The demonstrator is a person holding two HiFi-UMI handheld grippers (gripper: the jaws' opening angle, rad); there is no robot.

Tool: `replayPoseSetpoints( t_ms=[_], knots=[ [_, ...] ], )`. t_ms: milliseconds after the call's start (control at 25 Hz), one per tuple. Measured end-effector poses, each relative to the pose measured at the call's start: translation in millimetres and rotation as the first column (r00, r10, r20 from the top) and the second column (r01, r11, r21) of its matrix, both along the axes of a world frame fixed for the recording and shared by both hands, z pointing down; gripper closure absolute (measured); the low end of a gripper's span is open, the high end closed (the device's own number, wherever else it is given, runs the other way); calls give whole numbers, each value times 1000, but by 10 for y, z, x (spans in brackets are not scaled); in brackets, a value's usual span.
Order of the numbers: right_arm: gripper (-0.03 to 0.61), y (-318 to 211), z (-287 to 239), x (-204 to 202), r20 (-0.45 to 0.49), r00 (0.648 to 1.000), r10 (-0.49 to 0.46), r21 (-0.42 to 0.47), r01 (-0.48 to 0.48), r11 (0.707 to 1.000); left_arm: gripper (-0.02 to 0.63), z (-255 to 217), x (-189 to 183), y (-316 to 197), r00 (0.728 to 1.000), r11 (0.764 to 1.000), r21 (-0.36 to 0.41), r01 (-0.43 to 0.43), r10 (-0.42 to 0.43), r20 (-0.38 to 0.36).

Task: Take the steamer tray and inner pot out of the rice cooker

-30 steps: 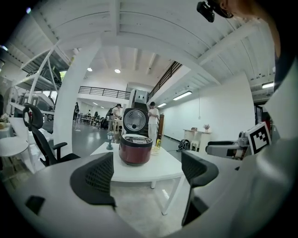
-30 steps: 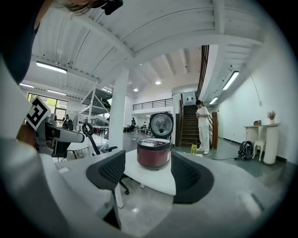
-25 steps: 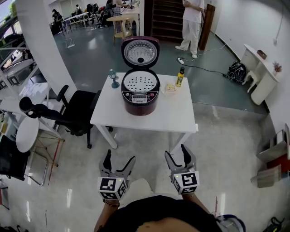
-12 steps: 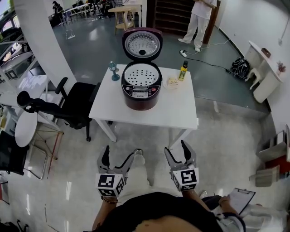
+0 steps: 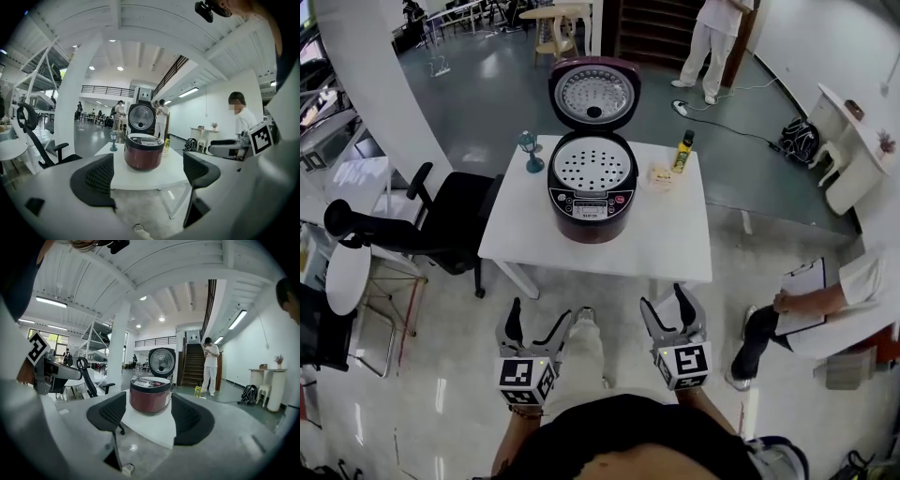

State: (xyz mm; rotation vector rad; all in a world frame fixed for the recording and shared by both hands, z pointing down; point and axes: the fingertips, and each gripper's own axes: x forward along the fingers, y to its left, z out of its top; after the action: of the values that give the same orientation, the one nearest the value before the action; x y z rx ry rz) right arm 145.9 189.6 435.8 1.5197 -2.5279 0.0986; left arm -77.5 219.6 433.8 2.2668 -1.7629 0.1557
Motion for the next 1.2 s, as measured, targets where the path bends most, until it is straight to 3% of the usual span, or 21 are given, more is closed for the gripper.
replayPoseSetpoints(
  t_ms=[160, 440, 1200],
  knots=[
    [287, -318, 4, -24, 7, 1000, 14, 0, -14, 1000, 173, -43, -139, -349, 999, 999, 22, 31, -30, -23],
    [287, -1045, -74, -95, 25, 998, 57, -13, -57, 998, 173, -160, -279, -1135, 1000, 999, 36, 13, -12, -28],
    [287, -2808, -214, -362, 4, 991, 136, -29, -136, 990, 173, -139, -623, -2992, 998, 997, -37, -64, 65, 26]
  ],
)
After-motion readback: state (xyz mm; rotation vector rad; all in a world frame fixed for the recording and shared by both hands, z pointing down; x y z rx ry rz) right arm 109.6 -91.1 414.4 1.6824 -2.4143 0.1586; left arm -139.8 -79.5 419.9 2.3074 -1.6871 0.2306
